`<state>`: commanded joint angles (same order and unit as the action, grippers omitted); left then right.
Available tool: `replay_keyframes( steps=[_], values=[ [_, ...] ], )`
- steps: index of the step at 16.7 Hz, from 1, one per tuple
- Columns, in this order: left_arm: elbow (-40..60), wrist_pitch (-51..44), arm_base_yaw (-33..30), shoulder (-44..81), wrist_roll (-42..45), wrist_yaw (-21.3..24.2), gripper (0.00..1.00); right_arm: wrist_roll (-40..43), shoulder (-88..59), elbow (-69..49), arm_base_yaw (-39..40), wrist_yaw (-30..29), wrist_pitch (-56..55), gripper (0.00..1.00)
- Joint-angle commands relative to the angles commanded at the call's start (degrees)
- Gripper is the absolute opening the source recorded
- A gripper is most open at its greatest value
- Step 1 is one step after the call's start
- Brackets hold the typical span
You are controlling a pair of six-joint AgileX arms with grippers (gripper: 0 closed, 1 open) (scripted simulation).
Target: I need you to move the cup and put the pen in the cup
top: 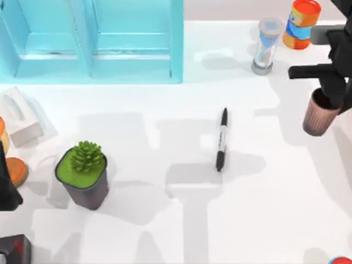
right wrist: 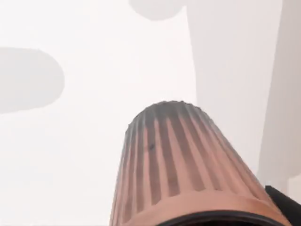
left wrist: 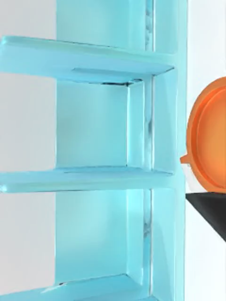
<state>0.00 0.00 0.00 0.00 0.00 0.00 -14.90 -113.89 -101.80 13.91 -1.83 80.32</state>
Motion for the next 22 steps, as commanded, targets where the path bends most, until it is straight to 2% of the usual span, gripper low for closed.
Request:
replay_keyframes(
  steps=[4, 9, 15, 19, 22],
  values=[
    [0.0, 0.0, 0.0, 0.0, 0.0, 0.0, 1.0, -7.7, -5.1, -1.5, 7.7, -1.0, -4.1, 0.0],
    [0.0, 0.0, 0.0, 0.0, 0.0, 0.0, 1.0, -8.2, -5.4, -1.1, 7.9, -0.8, -4.5, 0.0],
    [0.0, 0.0, 0.0, 0.0, 0.0, 0.0, 1.0, -8.6, -6.8, 6.0, 8.5, -1.1, -13.4, 0.0],
    [0.0, 0.0, 0.0, 0.0, 0.0, 0.0, 1.0, -8.7, -6.9, 6.4, 8.6, -1.1, -13.9, 0.0],
    [0.0, 0.0, 0.0, 0.0, 0.0, 0.0, 1.0, -8.7, -6.9, 6.4, 8.6, -1.1, -13.9, 0.23]
  ],
)
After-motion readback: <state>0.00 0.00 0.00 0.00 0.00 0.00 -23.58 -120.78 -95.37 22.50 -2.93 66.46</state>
